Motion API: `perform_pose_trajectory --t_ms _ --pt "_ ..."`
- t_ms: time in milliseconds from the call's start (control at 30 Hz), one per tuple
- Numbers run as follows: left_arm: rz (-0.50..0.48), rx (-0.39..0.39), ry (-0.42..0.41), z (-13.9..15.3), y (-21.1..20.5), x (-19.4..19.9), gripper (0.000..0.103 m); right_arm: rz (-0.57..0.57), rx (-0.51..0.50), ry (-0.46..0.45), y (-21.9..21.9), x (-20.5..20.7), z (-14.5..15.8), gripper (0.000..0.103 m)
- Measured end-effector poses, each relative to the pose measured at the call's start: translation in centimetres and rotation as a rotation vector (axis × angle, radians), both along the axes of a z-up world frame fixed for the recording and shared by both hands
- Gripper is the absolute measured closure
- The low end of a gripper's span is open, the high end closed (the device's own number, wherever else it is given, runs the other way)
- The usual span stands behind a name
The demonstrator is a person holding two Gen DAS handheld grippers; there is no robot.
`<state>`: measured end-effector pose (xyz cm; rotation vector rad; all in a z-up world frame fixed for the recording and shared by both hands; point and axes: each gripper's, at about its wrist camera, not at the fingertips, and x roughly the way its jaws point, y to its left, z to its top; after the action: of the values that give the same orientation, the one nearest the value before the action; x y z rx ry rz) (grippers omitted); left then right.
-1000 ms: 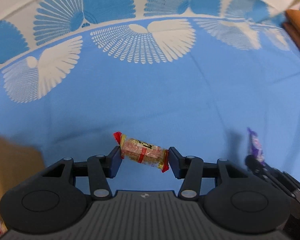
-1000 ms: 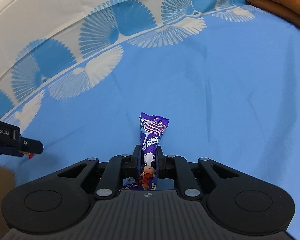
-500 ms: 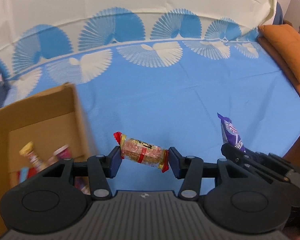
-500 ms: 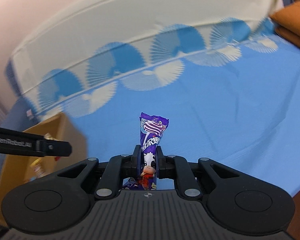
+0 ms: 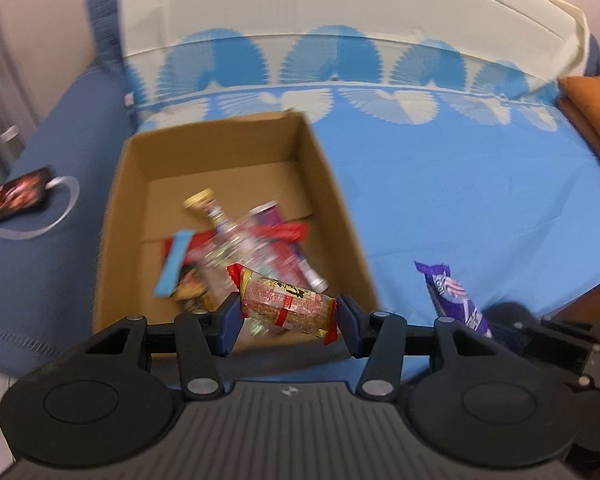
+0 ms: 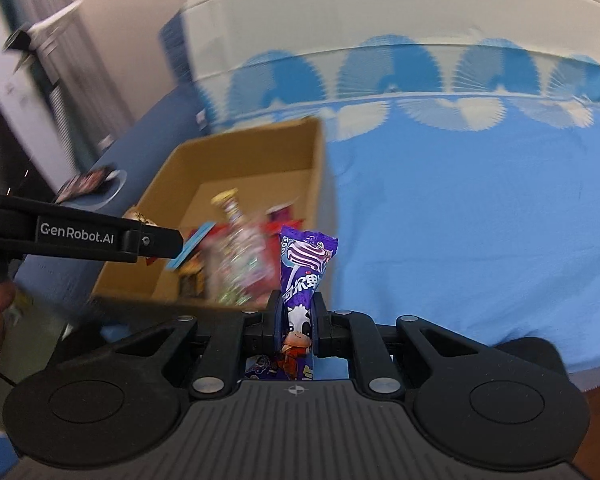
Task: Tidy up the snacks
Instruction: 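Carry the red candy and purple candy over the box and lower them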
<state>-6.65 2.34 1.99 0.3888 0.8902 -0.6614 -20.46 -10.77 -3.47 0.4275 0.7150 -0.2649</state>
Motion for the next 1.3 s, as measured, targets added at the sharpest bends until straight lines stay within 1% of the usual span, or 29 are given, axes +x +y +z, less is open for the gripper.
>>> perform_pose_trajectory --t_ms 100,200,300,367,633,833,1300 --pt "0.043 -0.010 0.007 -0.3 3.2 -0.8 0.047 0.047 -0.037 -0.006 2.2 0.0 0.8 0.088" --pt "0.098 -0.026 0.033 -1.0 5.7 -1.1 0.047 0.075 -0.082 -0.018 4.0 -0.4 1.6 0.088" --pt "0.145 -0.063 0.069 -1.2 7.6 -1.3 0.047 0.091 -0.109 -0.021 5.3 -1.0 2.1 0.088" --pt "0.156 -0.086 0.064 -0.9 8.7 -1.5 0.047 0.089 -0.120 -0.020 5.9 -1.5 2.3 0.088" --pt "0.143 -0.126 0.046 -0.2 9.8 -2.4 0.047 0.082 -0.154 -0.025 7.1 -2.0 2.7 0.088" --pt "0.158 -0.140 0.059 -0.2 10.4 -2.2 0.047 0.091 -0.169 -0.019 7.4 -1.8 2.9 0.088" --pt "0.153 -0.122 0.076 -0.9 9.9 -1.6 0.047 0.092 -0.148 0.008 7.0 -1.1 2.2 0.088"
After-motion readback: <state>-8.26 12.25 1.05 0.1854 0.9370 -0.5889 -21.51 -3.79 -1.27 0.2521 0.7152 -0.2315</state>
